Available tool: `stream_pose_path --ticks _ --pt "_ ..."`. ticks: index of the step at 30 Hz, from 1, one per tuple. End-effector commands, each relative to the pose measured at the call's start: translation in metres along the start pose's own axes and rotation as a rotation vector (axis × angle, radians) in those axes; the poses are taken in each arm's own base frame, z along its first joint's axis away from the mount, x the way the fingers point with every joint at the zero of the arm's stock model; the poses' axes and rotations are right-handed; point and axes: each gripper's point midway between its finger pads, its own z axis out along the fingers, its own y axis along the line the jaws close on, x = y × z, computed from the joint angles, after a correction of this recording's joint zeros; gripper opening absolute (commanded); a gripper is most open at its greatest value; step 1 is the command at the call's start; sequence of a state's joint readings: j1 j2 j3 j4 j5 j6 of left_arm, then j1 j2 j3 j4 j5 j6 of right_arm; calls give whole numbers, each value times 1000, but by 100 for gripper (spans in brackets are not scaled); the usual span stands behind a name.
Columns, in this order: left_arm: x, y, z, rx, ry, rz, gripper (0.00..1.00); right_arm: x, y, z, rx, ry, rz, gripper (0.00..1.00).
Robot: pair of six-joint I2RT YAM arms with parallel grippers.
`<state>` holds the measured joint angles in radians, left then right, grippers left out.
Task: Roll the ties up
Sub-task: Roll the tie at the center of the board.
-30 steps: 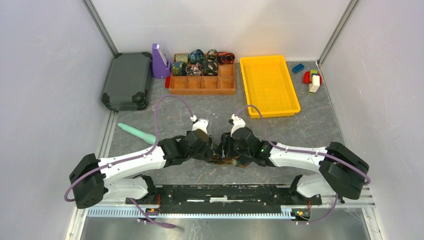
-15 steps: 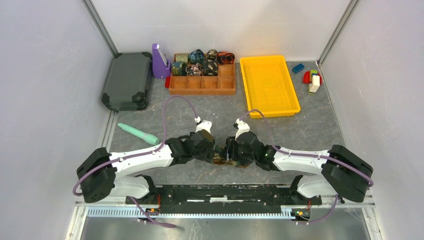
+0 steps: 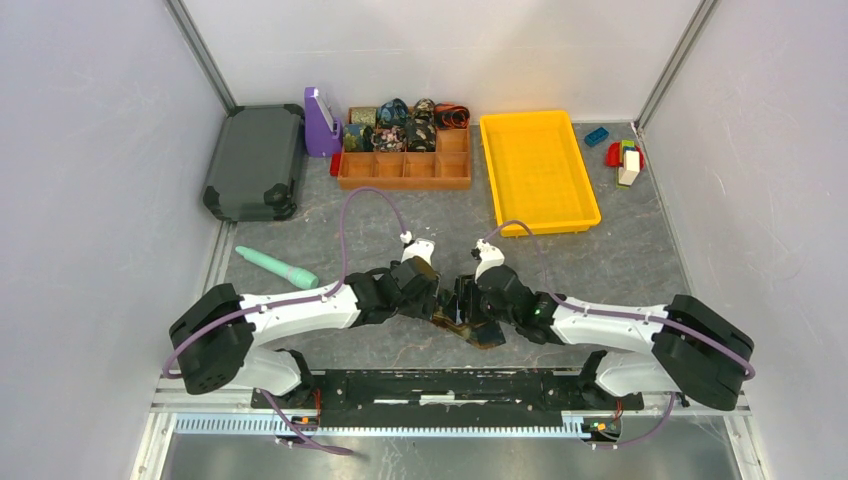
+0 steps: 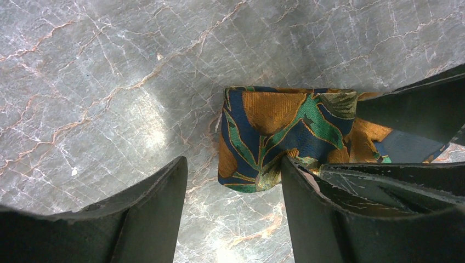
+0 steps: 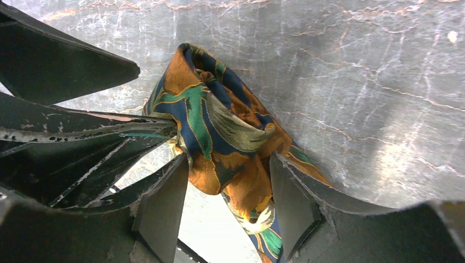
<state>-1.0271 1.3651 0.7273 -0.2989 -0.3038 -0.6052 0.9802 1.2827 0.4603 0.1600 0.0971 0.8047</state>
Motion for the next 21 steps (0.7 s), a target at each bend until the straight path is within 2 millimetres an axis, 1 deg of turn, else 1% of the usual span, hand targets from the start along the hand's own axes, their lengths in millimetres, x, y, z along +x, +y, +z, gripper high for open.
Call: stream_pose_path --ticks 1,4,7,13,17,21 --pt "-7 -4 2 19 -10 60 69 -30 9 -9 20 -85 -26 64" --pt "-7 -5 1 24 -11 66 69 -44 10 -12 44 -126 -32 65" --pt "-7 -6 1 30 -10 72 68 -54 11 -12 61 -156 -34 65" --pt "-8 -7 -1 44 -12 78 68 -61 11 0 85 -153 -64 67" --pt "-9 -7 -3 47 -17 78 68 -52 11 9 73 -102 -72 60" --pt "-11 -7 -5 47 -25 75 68 -38 8 10 47 -78 -52 53"
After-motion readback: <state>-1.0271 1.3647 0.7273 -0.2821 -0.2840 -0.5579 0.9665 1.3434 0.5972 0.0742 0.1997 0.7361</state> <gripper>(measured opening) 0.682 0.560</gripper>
